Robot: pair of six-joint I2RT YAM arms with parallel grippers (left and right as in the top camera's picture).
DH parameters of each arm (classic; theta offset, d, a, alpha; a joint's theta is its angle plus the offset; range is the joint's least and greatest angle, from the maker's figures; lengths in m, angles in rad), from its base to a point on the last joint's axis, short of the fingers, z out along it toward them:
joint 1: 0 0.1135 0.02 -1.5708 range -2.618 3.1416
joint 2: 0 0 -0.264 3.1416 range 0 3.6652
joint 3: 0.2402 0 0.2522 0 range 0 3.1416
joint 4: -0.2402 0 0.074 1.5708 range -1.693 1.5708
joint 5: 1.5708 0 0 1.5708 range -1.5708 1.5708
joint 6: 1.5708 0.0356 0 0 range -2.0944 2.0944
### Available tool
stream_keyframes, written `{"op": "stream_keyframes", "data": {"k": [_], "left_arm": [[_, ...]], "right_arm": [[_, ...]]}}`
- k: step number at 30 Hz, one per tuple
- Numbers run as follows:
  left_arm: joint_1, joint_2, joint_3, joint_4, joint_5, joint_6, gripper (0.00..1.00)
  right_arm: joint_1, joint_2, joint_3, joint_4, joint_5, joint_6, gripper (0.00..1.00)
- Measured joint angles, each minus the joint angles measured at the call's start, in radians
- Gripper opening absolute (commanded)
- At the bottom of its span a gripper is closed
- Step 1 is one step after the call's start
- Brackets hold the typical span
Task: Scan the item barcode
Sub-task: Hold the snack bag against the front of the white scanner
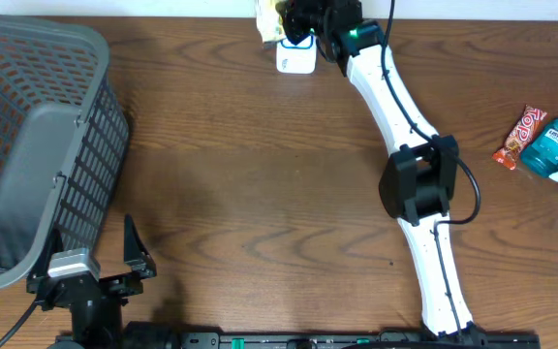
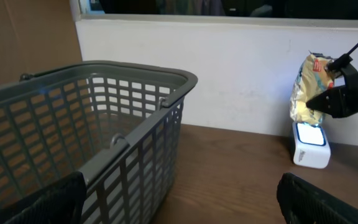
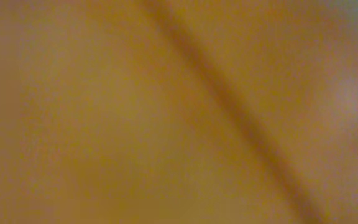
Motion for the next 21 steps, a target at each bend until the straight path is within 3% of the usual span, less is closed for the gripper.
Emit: {"op": "stream_keyframes", "data": {"k": [21], "left_arm": [[0.000, 0.000, 0.000, 0.000, 0.000, 0.000, 0.98]], "right_arm": [[0.004, 0.082, 0.014, 0.002, 0.090, 0.062, 0.01]]}}
